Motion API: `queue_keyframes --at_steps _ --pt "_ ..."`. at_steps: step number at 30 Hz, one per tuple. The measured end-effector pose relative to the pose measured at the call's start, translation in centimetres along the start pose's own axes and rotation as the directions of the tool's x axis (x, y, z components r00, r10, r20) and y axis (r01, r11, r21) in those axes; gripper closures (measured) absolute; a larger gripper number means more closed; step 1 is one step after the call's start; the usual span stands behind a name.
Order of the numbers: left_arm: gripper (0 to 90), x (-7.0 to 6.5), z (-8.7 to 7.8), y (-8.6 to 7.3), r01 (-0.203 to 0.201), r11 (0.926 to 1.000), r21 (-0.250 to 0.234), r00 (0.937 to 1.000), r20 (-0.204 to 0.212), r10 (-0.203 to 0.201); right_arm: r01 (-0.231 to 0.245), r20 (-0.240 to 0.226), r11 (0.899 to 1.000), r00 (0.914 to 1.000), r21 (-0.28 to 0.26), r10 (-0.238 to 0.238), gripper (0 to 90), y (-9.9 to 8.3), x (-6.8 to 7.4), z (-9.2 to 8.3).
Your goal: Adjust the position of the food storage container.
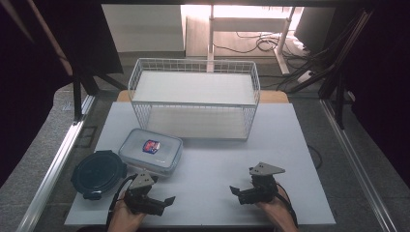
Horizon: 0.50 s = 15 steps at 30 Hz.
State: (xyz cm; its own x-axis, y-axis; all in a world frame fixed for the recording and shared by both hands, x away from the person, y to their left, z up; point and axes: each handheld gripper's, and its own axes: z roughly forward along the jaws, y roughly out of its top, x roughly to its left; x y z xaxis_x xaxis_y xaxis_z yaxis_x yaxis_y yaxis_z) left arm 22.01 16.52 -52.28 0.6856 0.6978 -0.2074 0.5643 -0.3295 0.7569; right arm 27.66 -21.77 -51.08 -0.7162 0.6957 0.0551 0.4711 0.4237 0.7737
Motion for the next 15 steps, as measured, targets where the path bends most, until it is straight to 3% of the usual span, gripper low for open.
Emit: queue_keyframes --at_steps 3,7,12,15 --pt "2.0 0.03 0.06 -0.03 0.005 1.0 0.001 0.9999 0.014 -0.005 -0.012 -0.003 1.0 0.9999 -0.006 0.012 0.0 -0.09 -0.28 0.01" --pt "0.7 -0.04 -0.09 0.07 -0.008 0.9999 -0.015 0.9999 -0.007 0.008 -0.014 -0.006 1.0 0.9999 -0.02 0.014 0.0 -0.19 -0.44 0.06" --pt "1.2 0.34 0.04 0.13 0.027 0.9996 -0.012 0.9996 0.0 -0.027 0.001 0.004 1.0 1.0 -0.011 -0.001 0.0 -0.24 -0.38 0.24" --pt "3.6 0.31 -0.01 0.2 0.025 0.9996 -0.01 0.9996 -0.013 -0.025 0.004 0.013 1.0 0.9999 -0.01 -0.004 0.0 -0.25 -0.43 0.27"
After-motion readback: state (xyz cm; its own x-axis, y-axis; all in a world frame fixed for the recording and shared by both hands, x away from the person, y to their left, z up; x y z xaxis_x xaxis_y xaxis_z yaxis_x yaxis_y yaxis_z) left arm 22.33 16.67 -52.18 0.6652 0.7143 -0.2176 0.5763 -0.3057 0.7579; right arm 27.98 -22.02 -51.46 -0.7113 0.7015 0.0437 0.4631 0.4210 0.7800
